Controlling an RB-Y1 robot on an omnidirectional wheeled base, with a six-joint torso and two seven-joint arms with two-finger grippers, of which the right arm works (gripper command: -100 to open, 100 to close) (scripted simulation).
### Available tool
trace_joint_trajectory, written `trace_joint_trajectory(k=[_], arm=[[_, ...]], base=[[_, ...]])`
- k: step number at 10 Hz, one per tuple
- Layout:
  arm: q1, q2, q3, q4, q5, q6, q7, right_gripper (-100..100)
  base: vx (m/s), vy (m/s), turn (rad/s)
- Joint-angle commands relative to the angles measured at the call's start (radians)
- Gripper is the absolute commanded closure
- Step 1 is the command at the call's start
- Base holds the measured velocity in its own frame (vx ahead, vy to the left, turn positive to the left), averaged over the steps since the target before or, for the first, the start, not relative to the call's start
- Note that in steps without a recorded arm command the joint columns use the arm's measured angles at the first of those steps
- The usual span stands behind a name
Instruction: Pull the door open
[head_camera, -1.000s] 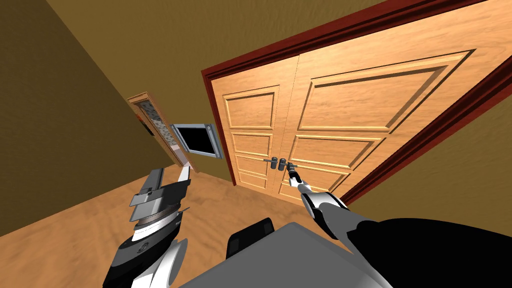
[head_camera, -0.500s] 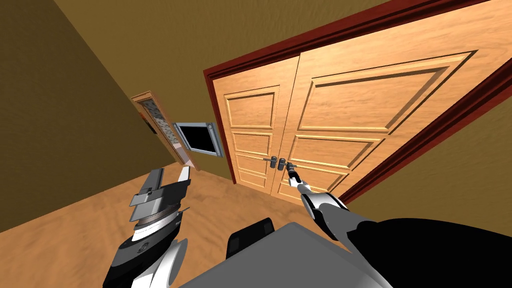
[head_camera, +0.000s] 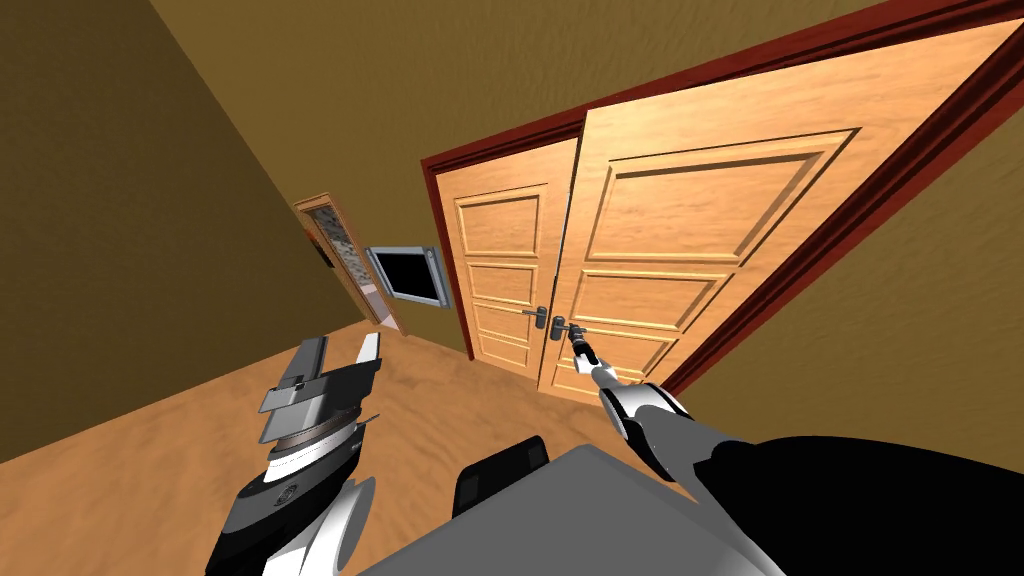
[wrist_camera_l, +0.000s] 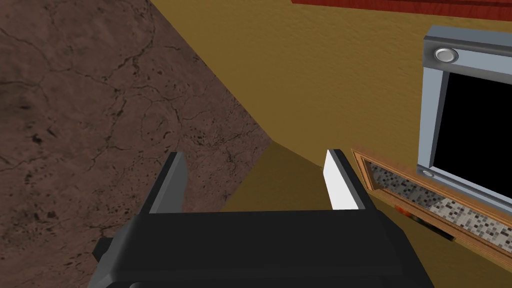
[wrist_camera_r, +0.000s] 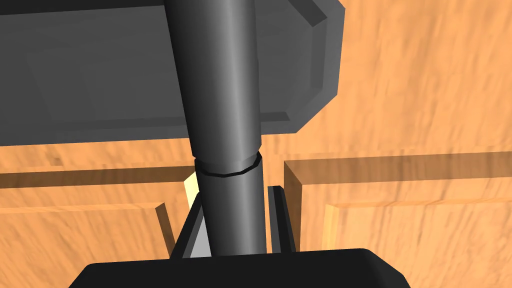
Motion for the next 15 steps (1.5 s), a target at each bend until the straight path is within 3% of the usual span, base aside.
trace_joint_trajectory(k=[1,5,6,9,11,15], arm=[[-0.001,0.001,0.014,-0.002,0.008,0.004,-0.009,100],[-0.021,0.027,0.060,-0.023,0.032,0.005,-0.031,100],[-0.005,0.024,0.048,-0.037,0.026,0.017,-0.022,100],[-0.009,0.037,0.085,-0.056,0.042,0.024,-0.041,100],[-0.009,0.039,0.090,-0.058,0.045,0.023,-0.044,100],[-0.019,0.055,0.145,-0.079,0.070,0.022,-0.076,100]], base=[[-0.238,-0.035,0.077],[-0.190,-0.008,0.063],[-0.079,-0.011,0.017],[-0.179,-0.073,0.068],[-0.135,-0.021,0.031],[-0.211,-0.077,0.074]])
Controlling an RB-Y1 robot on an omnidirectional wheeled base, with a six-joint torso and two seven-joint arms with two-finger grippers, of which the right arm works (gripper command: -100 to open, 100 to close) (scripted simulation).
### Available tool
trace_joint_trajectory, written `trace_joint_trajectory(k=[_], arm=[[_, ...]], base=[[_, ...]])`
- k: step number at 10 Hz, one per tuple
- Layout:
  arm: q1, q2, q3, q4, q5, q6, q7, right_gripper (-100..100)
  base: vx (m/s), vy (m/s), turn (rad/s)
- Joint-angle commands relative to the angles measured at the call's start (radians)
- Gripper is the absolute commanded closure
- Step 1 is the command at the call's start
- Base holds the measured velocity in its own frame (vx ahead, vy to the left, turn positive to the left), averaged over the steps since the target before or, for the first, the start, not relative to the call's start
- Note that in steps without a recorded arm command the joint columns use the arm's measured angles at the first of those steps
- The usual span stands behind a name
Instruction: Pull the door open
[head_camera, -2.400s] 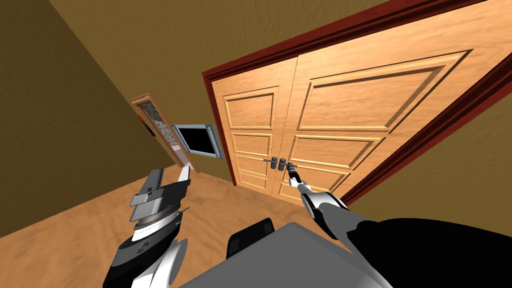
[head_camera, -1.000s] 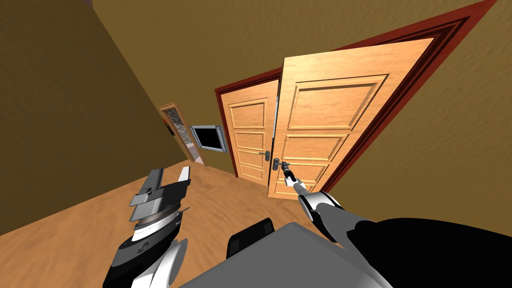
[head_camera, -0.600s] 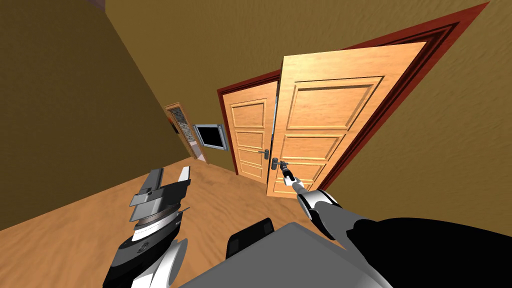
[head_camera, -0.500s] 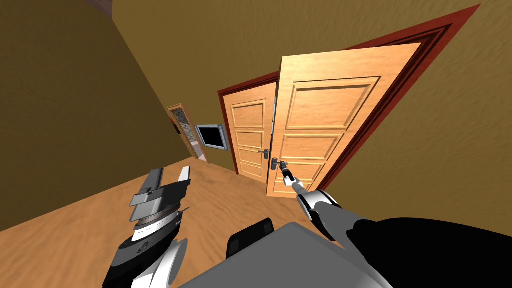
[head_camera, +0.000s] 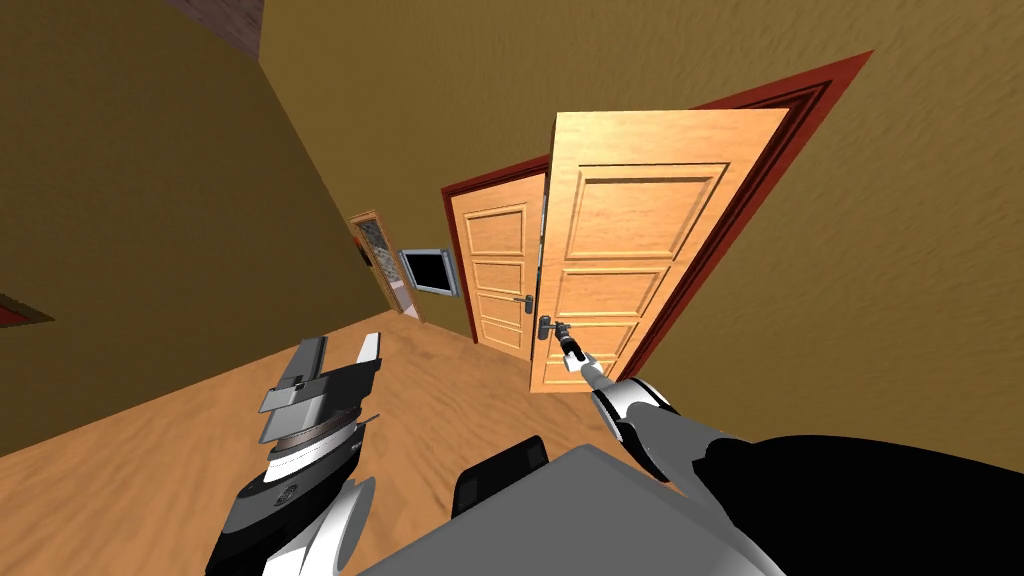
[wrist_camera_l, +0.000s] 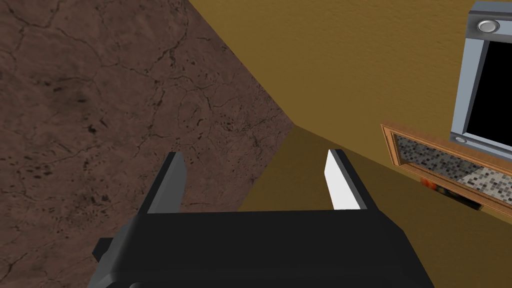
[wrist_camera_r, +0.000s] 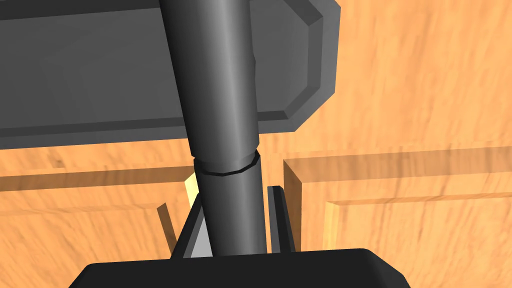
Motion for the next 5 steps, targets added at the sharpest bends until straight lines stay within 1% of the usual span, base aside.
trace_joint_trajectory(k=[1,2,3,4,5], arm=[[0.019,0.011,0.010,-0.042,0.004,0.012,-0.003,100],[0.016,0.016,0.027,-0.048,0.012,0.012,-0.013,100],[0.015,0.018,0.034,-0.051,0.015,0.012,-0.016,100],[0.012,0.007,0.027,-0.039,0.012,0.008,-0.016,100],[0.017,0.007,0.049,-0.045,0.021,0.007,-0.034,100]], base=[[-0.189,-0.060,0.063],[-0.201,-0.054,0.046],[-0.201,-0.041,0.058],[-0.084,-0.013,0.005],[-0.162,-0.066,0.093]])
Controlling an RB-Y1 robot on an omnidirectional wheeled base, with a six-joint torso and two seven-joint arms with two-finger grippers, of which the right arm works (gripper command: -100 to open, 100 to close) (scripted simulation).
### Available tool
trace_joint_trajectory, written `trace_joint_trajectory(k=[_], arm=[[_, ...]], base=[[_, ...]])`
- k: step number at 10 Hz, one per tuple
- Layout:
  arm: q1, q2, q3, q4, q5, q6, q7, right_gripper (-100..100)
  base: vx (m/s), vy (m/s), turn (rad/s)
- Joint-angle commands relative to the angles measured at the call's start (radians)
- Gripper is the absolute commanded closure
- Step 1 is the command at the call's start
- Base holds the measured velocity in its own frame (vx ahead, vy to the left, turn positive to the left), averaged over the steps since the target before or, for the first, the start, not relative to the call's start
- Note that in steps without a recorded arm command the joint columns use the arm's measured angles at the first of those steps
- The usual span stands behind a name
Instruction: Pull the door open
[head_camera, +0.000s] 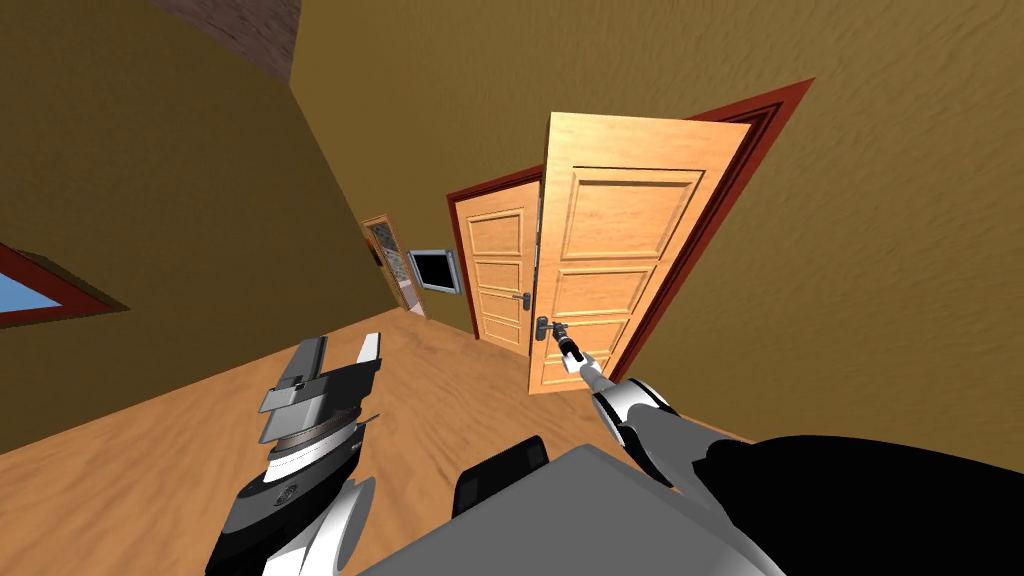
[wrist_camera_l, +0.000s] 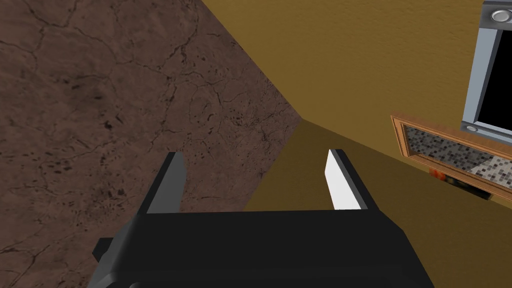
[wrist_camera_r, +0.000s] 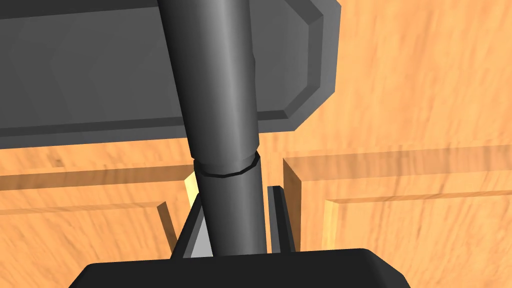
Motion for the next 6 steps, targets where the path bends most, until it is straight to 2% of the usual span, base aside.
trace_joint_trajectory(k=[1,4,6], arm=[[0.006,0.002,0.020,-0.020,0.008,0.001,-0.017,100],[0.008,-0.001,0.055,-0.030,0.021,-0.006,-0.047,100],[0.009,-0.003,0.078,-0.037,0.029,-0.010,-0.068,100]], base=[[-0.259,-0.078,0.119],[-0.209,-0.057,0.088],[-0.237,-0.095,0.101]])
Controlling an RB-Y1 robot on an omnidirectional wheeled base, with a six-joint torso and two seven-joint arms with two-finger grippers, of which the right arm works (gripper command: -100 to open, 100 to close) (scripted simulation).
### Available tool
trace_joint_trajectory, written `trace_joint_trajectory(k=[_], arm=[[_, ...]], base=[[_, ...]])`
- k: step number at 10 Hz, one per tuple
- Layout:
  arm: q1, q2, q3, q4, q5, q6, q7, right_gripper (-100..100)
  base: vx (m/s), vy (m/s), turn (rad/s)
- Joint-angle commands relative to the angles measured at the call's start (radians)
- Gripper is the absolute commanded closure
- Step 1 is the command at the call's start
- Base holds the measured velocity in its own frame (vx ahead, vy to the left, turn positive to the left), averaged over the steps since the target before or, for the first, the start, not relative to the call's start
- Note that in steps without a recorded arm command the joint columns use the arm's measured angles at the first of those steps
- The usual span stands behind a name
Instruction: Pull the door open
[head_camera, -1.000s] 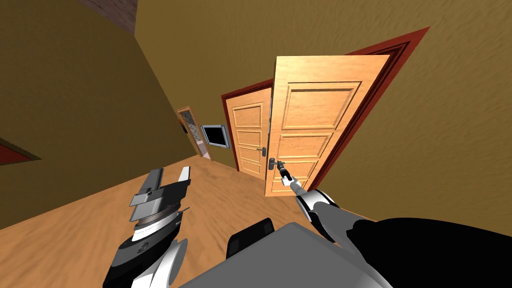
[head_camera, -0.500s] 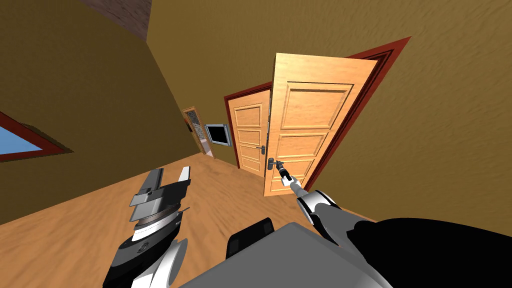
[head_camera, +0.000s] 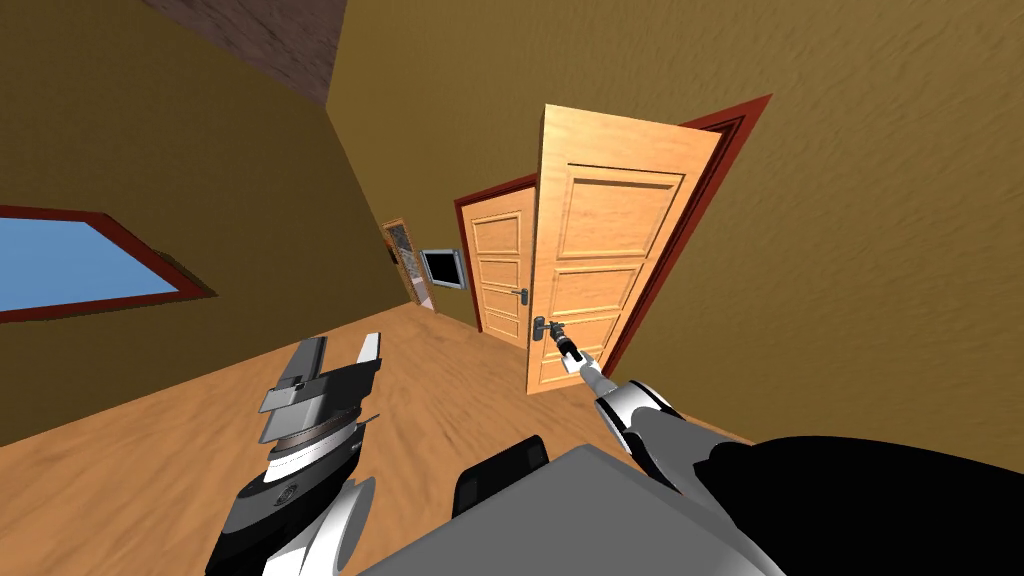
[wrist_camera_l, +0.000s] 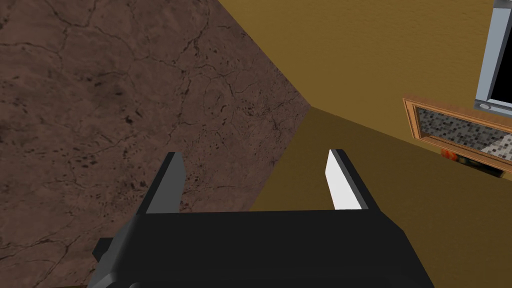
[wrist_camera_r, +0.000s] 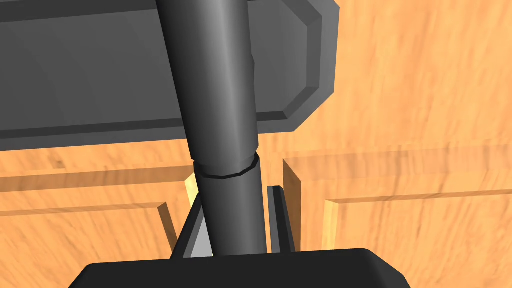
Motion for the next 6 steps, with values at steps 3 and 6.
trace_joint_trajectory(k=[3,6], arm=[[-0.016,0.005,0.043,0.024,0.016,-0.029,-0.033,100],[-0.020,-0.002,0.064,0.034,0.025,-0.040,-0.052,100]], base=[[-0.177,-0.082,0.078],[-0.142,-0.057,0.046]])
